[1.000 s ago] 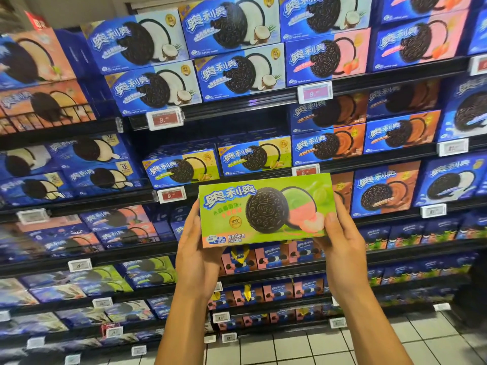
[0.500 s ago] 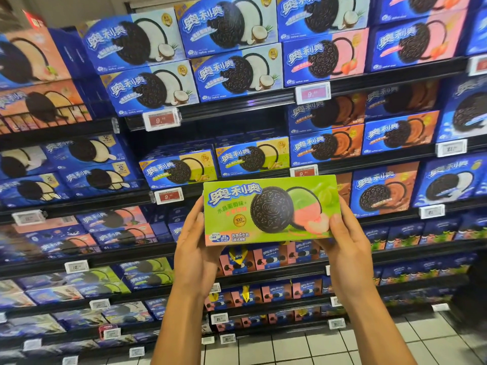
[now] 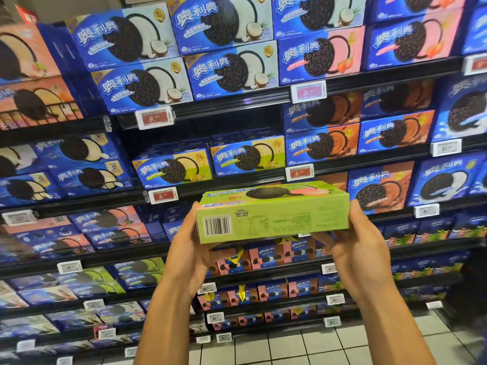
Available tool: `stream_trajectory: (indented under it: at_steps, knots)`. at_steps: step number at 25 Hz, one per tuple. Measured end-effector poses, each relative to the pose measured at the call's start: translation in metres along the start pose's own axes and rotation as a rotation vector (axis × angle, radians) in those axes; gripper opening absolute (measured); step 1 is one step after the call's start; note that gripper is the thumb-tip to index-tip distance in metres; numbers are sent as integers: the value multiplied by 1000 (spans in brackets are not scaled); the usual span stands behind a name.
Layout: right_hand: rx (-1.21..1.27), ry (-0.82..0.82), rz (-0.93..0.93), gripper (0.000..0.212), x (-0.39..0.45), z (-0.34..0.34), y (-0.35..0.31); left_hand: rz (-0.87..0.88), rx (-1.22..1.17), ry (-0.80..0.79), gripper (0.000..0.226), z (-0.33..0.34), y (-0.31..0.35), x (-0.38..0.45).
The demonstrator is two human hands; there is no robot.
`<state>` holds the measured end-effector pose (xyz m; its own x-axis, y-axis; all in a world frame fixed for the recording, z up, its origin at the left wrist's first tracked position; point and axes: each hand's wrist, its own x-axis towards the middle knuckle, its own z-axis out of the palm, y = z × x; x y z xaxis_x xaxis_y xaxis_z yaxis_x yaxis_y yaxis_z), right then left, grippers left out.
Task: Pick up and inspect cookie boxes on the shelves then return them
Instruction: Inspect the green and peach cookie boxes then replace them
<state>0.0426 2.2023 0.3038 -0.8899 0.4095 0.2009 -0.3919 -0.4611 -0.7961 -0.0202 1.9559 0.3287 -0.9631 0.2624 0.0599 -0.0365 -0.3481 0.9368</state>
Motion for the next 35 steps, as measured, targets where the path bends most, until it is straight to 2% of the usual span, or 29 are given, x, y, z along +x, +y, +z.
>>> stream_trajectory:
  at_steps: [5,10,14,20,24,29,31,35]
  knots:
    - [-71,61,13,47,2,-2,1,-72,112,43,48,0,-3,3]
    - [-71,51,4,42,3,-6,0,-86,63,31,46,4,-6,4]
    - [-39,13,0,49,3,-10,-2,3,-11,-27,38,1,-9,5]
    - [-85,-23,-22,44,5,-13,-2,167,-183,-56,49,-1,-11,8]
    - [-111,55,-18,32,5,-11,0,172,-198,-54,44,1,-12,7]
    - [-136,29,-65,32,6,-15,1,172,-183,-71,43,-1,-11,9]
    - [-184,8,-117,36,6,-17,1,207,-119,-35,44,0,-14,9]
    - [-273,14,-210,44,4,-19,3,313,-17,147,33,5,-24,12]
